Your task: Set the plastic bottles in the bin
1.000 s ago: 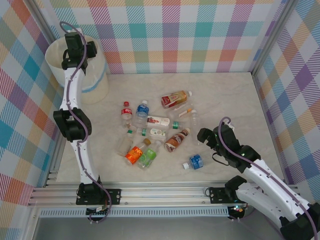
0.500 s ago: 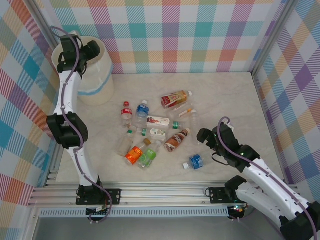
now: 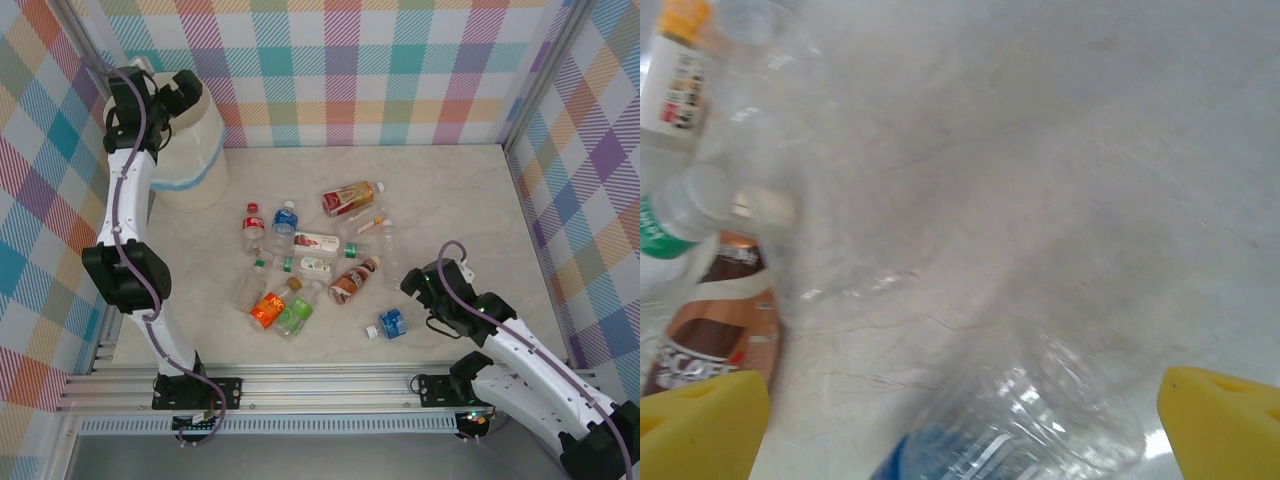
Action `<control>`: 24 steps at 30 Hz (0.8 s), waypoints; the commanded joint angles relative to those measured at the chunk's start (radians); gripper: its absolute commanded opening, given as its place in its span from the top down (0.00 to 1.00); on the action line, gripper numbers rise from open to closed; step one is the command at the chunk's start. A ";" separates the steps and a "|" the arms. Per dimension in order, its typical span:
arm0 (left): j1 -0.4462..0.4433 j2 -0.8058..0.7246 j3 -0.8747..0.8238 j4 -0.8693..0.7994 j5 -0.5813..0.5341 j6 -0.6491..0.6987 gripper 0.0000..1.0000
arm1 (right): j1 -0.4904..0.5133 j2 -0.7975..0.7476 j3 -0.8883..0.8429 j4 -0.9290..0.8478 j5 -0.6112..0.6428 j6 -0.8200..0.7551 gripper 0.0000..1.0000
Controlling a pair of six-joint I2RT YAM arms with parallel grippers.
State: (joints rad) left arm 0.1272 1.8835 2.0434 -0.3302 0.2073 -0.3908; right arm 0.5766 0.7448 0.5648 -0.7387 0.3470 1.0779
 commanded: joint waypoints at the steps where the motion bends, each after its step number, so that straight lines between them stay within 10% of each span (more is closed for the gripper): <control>1: -0.005 -0.112 -0.044 0.099 0.092 -0.057 0.00 | 0.002 -0.006 -0.006 -0.117 -0.028 0.143 0.00; 24: -0.202 -0.504 -0.644 0.422 0.217 -0.275 0.00 | 0.002 0.041 -0.123 0.080 -0.163 0.555 0.00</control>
State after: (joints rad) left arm -0.0528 1.4460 1.4441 0.0021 0.3672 -0.6113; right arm 0.5766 0.7650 0.4587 -0.7231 0.1997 1.5879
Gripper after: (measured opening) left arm 0.999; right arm 0.996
